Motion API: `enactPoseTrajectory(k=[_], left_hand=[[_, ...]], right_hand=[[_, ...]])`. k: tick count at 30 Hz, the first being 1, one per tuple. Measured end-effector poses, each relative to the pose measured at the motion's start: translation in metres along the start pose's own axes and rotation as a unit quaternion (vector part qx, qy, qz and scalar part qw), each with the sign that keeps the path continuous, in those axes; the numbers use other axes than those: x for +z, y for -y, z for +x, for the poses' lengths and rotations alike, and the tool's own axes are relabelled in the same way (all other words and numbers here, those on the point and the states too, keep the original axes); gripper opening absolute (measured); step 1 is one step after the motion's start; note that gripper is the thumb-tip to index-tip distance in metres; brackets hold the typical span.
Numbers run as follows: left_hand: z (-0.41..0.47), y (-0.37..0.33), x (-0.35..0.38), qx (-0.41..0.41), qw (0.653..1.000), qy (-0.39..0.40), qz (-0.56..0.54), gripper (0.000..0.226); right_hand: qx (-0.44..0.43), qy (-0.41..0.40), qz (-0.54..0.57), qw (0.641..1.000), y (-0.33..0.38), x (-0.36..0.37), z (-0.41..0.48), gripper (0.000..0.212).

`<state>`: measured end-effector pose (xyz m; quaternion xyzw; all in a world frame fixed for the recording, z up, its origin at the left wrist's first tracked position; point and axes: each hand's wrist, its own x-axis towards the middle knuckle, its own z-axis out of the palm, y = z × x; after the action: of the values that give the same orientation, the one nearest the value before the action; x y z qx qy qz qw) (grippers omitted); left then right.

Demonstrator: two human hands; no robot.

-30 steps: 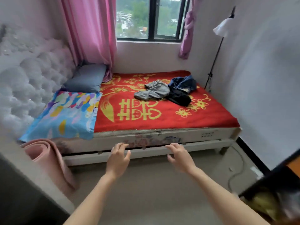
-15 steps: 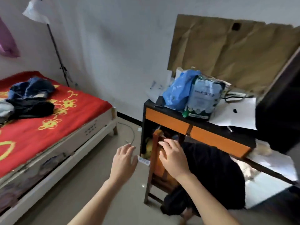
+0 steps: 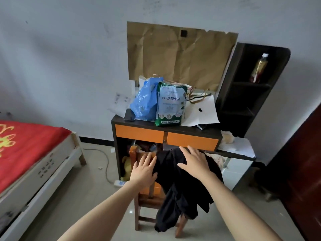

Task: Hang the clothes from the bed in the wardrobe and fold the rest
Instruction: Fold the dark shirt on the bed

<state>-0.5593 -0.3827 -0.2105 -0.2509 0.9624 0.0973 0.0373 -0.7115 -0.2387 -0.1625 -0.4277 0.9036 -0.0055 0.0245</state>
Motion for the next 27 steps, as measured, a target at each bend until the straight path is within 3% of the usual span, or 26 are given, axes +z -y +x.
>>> enactPoseTrajectory(k=[4, 8, 10, 14, 19, 27], left_hand=[[0.004, 0.004, -0.006, 0.008, 1.0, 0.018, -0.014, 0.072], [0.007, 0.004, -0.012, 0.005, 0.998, 0.026, -0.056, 0.074], [0.007, 0.006, -0.012, -0.002, 0.997, 0.024, -0.079, 0.074], [0.012, 0.005, -0.013, -0.009, 0.995, 0.021, -0.098, 0.072], [0.013, 0.003, -0.011, -0.022, 0.993, 0.02, -0.119, 0.076], [0.011, -0.006, -0.021, -0.047, 0.98, 0.032, -0.189, 0.077]], right_hand=[[0.022, -0.034, -0.025, 0.999, 0.01, 0.005, 0.005, 0.042], [0.054, -0.062, 0.028, 0.996, 0.008, -0.003, 0.01, 0.028], [0.076, -0.071, 0.105, 0.989, 0.006, -0.013, 0.013, 0.027], [0.148, -0.18, 0.293, 0.927, -0.01, -0.057, 0.016, 0.024], [0.101, -0.244, 0.332, 0.905, -0.023, -0.106, 0.007, 0.016], [0.042, -0.322, 0.412, 0.851, -0.02, -0.146, -0.004, 0.023]])
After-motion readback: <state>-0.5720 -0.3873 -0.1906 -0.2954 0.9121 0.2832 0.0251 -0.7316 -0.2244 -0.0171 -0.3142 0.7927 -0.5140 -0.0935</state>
